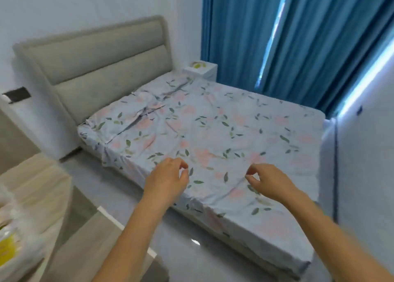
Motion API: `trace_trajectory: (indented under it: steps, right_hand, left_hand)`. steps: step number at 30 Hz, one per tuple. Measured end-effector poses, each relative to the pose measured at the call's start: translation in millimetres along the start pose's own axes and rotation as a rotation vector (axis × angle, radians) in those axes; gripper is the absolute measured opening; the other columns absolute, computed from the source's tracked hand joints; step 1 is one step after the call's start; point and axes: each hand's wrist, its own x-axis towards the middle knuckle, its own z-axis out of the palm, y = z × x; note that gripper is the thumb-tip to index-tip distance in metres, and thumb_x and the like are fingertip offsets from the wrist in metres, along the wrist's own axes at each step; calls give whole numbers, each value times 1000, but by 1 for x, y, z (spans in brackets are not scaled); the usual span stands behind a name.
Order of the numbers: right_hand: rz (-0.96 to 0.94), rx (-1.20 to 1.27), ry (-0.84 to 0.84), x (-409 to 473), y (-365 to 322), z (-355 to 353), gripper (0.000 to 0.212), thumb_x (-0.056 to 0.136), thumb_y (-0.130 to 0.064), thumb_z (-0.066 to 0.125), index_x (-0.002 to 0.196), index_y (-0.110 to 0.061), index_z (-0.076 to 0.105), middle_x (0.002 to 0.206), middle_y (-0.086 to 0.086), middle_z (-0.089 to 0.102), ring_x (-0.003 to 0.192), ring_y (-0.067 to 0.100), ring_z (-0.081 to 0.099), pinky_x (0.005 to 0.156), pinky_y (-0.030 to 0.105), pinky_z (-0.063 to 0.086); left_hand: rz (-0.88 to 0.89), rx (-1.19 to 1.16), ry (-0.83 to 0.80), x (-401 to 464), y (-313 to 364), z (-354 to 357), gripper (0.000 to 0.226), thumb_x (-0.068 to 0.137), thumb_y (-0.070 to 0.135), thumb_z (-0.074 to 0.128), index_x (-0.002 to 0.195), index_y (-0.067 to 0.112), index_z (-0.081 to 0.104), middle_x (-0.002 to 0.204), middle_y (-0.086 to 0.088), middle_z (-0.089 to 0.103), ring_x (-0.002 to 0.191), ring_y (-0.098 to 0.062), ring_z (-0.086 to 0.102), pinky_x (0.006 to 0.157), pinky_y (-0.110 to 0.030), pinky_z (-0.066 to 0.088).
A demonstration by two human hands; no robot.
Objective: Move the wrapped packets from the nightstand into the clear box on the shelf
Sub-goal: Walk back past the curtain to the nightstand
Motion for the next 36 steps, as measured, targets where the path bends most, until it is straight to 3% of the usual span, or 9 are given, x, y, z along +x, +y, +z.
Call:
trace_trajectory:
  steps: [5,10,15,22,28,32,36]
  right_hand:
    - [247,-1,83,-53,130,-36,29,96,-41,48,111,-21,62,114,-3,65,100,19,60,78,33,50]
    - [427,26,105,-100,260,-62,29,94,-40,51,110,-18,63,112,1,66,102,21,61,76,28,47]
    - [531,-36,130,-125,381,-87,26,91,-36,51,104,-18,64,109,4,67,101,25,61,81,33,50]
    - [563,-114,143,-121,502,-115,32,94,-38,45,116,-19,59,112,2,65,103,23,58,81,34,49]
    - [561,-125,204,-86,578,-132,41,94,-43,45,129,-22,49,113,2,65,104,25,58,80,35,49]
    - [543,-128,199,-36,631,-150,39,94,-41,46,128,-21,51,111,2,66,101,23,59,78,34,47]
    - [523,-135,230,49,694,-177,38,93,-40,47,125,-22,53,109,1,66,101,23,59,75,32,40]
  left_hand:
    - [285,219,-106,46,115,75,27,98,35,41,110,23,62,103,2,60,86,-17,55,65,-30,45]
    - [504,305,-162,73,256,159,30,98,36,39,110,26,64,103,3,62,94,-19,57,64,-29,44]
    - [645,370,-150,96,377,237,33,99,37,37,109,24,66,101,2,62,95,-21,56,63,-28,39]
    - [693,444,-223,137,468,301,33,98,40,38,111,28,66,106,3,62,98,-19,56,65,-28,44]
    - [705,431,-362,190,533,339,31,98,41,40,114,28,63,114,4,61,100,-16,59,76,-30,51]
    - [683,364,-388,246,579,373,31,97,43,42,117,28,61,116,5,62,100,-15,59,70,-25,46]
    - [624,382,-352,335,615,412,42,97,46,41,135,29,43,125,2,60,106,-19,60,78,-32,52]
